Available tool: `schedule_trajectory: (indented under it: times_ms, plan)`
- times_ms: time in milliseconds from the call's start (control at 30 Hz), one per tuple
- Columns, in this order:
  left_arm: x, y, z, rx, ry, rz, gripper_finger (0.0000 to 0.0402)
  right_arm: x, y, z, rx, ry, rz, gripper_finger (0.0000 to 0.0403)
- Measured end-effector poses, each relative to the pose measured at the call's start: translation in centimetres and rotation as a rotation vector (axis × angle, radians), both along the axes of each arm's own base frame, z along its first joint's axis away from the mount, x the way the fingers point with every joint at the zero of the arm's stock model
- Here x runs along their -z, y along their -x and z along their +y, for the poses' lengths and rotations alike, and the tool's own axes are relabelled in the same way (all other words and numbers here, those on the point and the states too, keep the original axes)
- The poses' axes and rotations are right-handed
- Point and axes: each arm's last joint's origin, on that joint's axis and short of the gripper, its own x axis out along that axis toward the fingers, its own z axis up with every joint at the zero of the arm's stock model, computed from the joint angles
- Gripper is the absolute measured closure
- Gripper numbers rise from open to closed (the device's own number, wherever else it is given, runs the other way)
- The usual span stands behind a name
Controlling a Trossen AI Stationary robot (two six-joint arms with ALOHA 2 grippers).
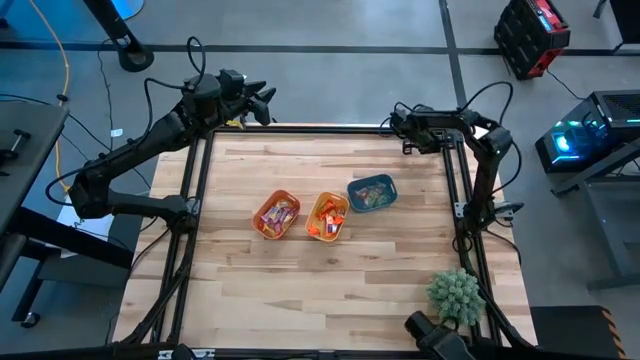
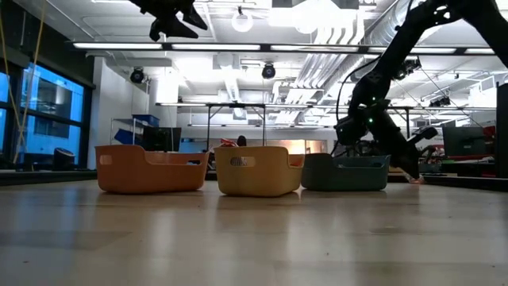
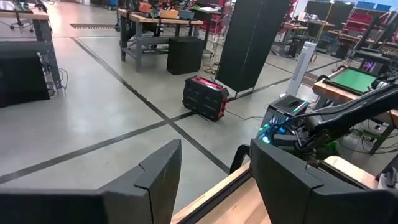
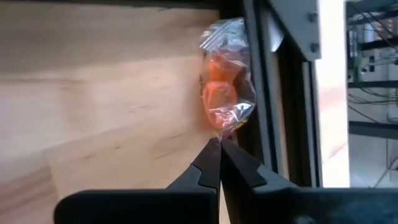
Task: Sort candy
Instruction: Put the orange gummy into the blue bin
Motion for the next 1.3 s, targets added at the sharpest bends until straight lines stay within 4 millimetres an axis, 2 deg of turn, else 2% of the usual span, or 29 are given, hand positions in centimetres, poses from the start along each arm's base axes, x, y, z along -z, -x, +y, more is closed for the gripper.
schedule_trajectory:
  times_ms: [133,233,333,467,633,867,1067,1300]
  plan:
    - [0.0,0.0,0.0,0.001,-0.002,0.002,0.0216,0.1,-0.6,0.0,-0.078,-0.054,-0.043,0.0403]
    - [0.0,0.0,0.0,0.003,-0.013,0.014,0.0216,-0.6,-1.5,0.6,-0.129,-0.041,-0.062,0.0403]
    - [0.0,0.0,0.0,0.005,-0.025,0.024,0.0216,-2.3,-2.6,1.3,-0.210,0.012,-0.102,0.0403]
    - [0.0,0.0,0.0,0.006,-0.026,0.025,0.0216,-5.7,-4.1,2.8,-0.299,0.138,-0.198,0.0403]
    - [0.0,0.0,0.0,0.002,-0.014,0.011,0.0216,-10.0,-5.6,6.2,-0.434,0.212,-0.336,0.0403]
    - [0.0,0.0,0.0,-0.010,0.010,-0.012,0.0216,-14.1,-7.7,12.5,-0.690,0.117,-0.670,0.0403]
    - [0.2,-0.2,-0.3,0.002,0.036,-0.005,0.0216,-14.7,-9.2,17.6,-0.881,-0.066,-0.793,0.0403]
    - [0.6,-0.8,-1.5,0.099,0.104,-0.002,0.0216,-12.3,-9.5,20.7,-1.001,-0.205,-0.734,0.0403]
